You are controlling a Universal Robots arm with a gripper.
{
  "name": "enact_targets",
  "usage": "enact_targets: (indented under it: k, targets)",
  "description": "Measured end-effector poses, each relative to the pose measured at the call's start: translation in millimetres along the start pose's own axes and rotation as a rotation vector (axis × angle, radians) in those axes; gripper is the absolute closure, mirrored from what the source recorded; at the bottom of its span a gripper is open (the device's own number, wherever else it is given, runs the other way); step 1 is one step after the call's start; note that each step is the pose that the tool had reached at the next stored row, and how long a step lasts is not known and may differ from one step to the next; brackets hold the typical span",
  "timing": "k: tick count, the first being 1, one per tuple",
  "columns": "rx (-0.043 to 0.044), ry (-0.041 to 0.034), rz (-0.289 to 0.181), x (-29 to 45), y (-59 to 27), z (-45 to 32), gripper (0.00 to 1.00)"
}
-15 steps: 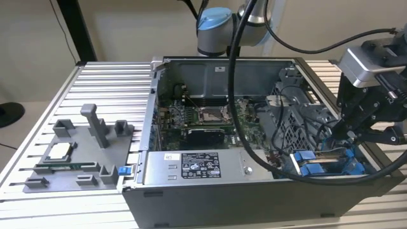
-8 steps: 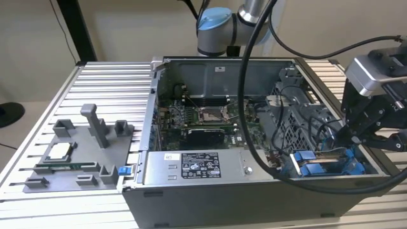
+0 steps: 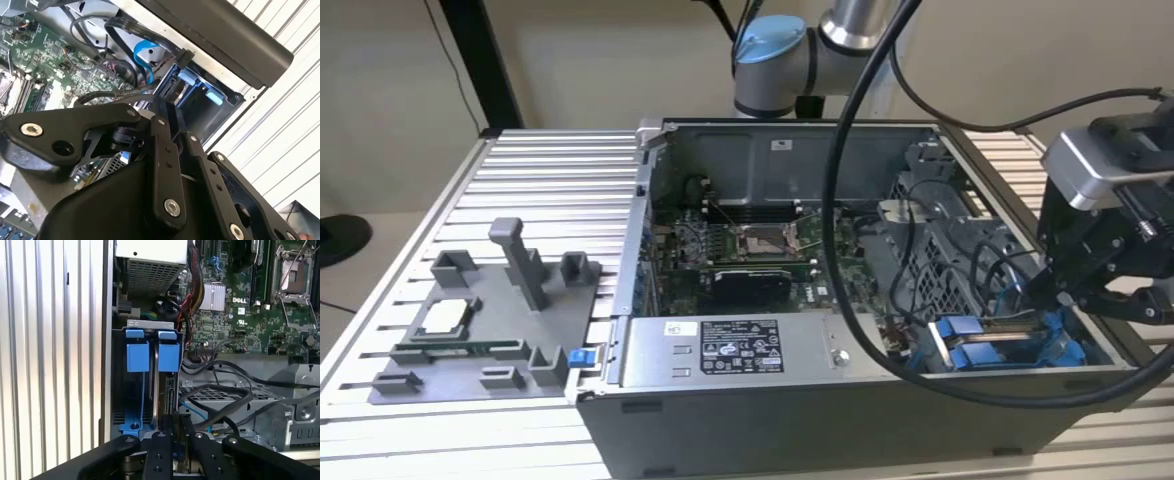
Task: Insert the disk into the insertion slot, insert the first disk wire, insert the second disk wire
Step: 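Insert the first disk wire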
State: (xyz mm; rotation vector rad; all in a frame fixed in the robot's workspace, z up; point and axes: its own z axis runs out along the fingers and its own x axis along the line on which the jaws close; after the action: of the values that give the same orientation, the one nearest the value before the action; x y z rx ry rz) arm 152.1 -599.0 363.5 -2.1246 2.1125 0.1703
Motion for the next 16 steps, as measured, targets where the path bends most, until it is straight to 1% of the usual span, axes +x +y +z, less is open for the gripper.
enact_targets:
  k: [3, 5, 7, 9, 10, 13, 16]
  targets:
    - [-0.0056, 0.0050, 0.007, -0.9, -0.5, 2.6, 1.00]
    - [-0.0064, 0.0106, 0.010, -1.7, -0.7, 4.5, 1.00]
    - [-0.0064, 0.0185, 0.013, -2.7, -1.2, 6.5, 1.00]
    - [-0.0061, 0.0287, 0.014, -3.9, -1.7, 8.2, 1.00]
    - [-0.0060, 0.0327, 0.015, -4.8, -2.1, 9.4, 1.00]
    - [-0.0057, 0.0382, 0.016, -8.6, -2.9, 12.5, 1.00]
    - [-0.0051, 0.0408, 0.020, -10.0, -3.0, 14.4, 1.00]
